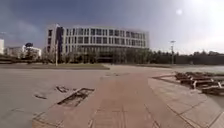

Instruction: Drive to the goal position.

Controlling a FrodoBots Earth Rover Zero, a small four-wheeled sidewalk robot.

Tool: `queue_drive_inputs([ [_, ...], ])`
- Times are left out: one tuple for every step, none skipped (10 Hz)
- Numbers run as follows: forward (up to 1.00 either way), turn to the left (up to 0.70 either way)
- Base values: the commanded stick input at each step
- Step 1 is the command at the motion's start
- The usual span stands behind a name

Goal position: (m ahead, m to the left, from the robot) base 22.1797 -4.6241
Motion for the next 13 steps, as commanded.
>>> queue_drive_inputs([
  [0.7, -0.35],
  [0.7, -0.35],
  [0.7, -0.2],
  [0.7, -0.01],
  [0.7, 0.0],
  [0.7, 0.0],
  [0.7, 0.0],
  [0.7, 0.0],
  [0.7, 0.0],
  [0.7, 0.0],
  [0.7, 0.0],
  [0.7, 0.0],
  [0.7, 0.0],
])
